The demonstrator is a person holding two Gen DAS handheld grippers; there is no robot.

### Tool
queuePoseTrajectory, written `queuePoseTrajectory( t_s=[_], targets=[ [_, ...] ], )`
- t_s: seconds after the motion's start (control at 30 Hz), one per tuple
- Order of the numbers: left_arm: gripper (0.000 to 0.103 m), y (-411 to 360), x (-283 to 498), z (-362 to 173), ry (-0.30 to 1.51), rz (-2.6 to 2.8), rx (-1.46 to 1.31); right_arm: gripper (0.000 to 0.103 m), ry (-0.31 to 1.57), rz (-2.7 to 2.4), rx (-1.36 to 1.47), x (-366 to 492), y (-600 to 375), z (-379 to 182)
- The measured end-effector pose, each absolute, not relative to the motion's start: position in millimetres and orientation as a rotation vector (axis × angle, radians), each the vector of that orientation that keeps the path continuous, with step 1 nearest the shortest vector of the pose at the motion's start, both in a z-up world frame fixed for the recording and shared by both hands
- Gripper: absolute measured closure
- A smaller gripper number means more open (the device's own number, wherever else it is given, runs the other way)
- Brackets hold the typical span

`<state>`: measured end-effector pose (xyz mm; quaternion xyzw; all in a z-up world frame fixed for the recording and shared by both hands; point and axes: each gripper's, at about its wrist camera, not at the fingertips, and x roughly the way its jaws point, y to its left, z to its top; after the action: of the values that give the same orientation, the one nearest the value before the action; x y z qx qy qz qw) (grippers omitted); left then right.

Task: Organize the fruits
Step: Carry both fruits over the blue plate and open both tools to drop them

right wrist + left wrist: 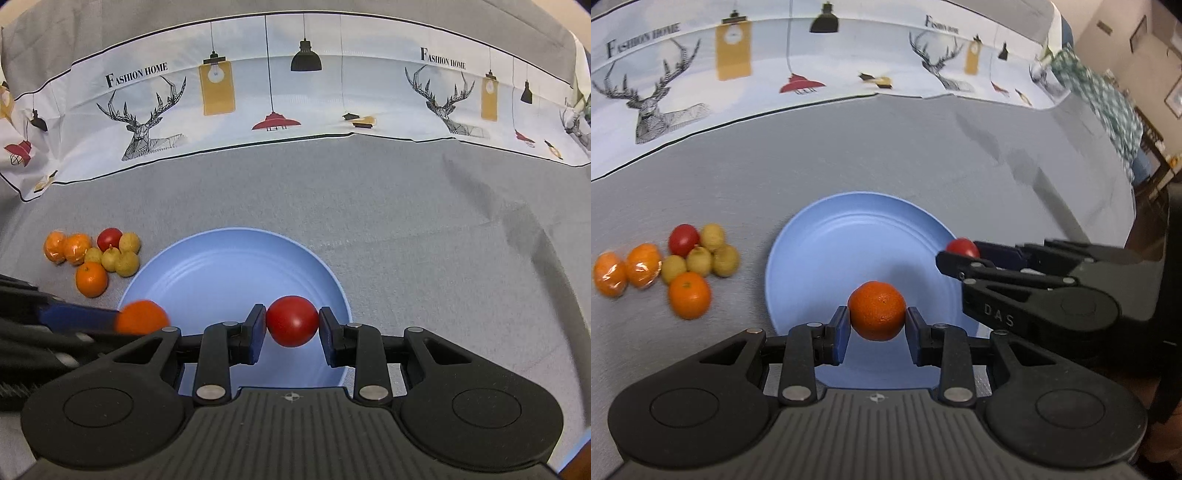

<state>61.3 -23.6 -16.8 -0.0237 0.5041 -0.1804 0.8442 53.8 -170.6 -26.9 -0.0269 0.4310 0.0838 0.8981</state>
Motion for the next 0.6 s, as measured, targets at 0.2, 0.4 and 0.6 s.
queuePoseTrajectory(
  t_s=[0.2,0.4,0.6],
  targets=[
    [0.068,-26.1,60.2,-19.9,1.069,-0.379,-0.022,0.071,0.902,0.173,-0.062,56.1,-170.1,-26.3],
    [0.068,-23.3,60.2,-20.6,1.076,-0.37,-0.025,0.071,0.907,0.175,-0.066,56.4,-169.1,-27.3],
    [0.067,-26.2,60.0,-21.0,1.078,-0.378,-0.023,0.071,0.909,0.174,-0.071,57.0,-169.0,-28.6]
  ],
)
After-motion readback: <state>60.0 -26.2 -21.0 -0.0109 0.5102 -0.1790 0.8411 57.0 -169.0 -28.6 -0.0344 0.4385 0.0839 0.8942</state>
